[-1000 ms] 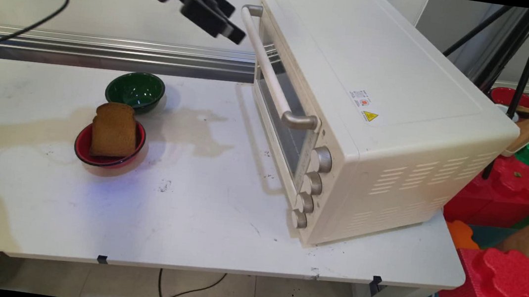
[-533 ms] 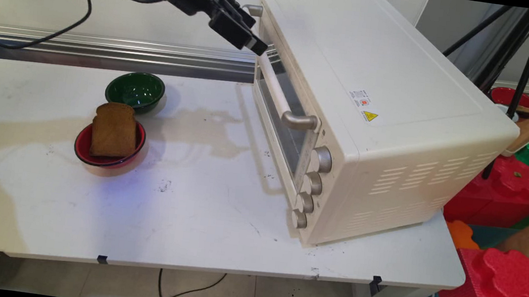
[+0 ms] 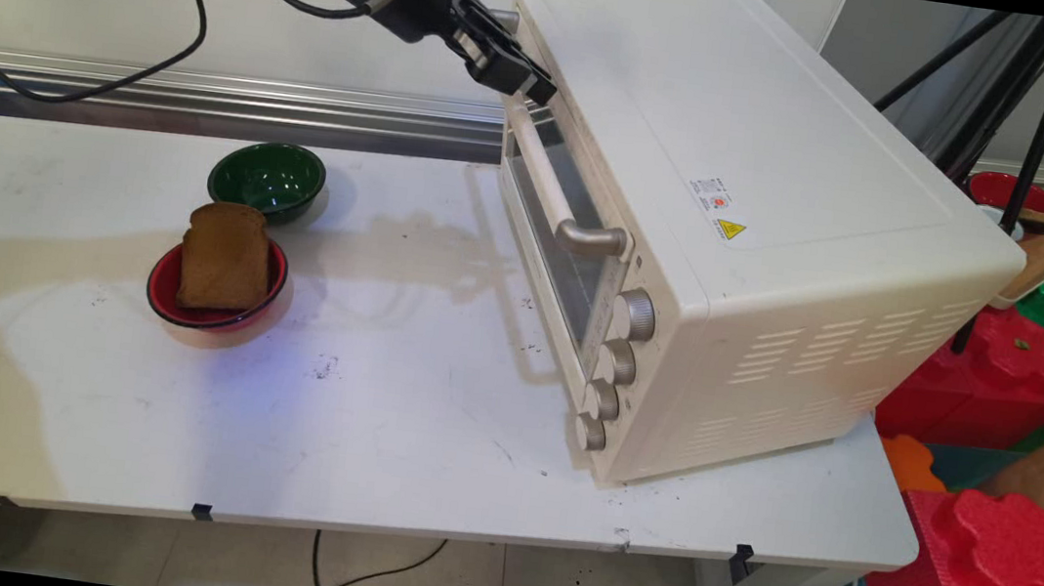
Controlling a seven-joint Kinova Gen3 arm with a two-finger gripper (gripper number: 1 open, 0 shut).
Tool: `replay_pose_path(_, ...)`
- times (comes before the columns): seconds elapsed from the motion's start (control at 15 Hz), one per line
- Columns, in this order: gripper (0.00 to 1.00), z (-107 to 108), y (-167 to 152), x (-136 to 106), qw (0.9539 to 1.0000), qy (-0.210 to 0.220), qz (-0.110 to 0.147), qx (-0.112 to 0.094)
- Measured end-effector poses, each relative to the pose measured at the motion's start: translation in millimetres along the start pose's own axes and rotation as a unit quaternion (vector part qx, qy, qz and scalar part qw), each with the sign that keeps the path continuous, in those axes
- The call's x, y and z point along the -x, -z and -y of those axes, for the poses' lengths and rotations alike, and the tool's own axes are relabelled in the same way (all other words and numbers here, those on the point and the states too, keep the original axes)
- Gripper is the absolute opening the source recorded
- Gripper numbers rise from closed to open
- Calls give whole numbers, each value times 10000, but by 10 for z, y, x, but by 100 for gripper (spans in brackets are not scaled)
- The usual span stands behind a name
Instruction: Open the oven
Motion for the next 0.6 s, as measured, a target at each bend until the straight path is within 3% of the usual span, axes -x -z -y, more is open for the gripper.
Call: replay_pose_path(0.6,0,-20,-250,36,9999,32,155,33)
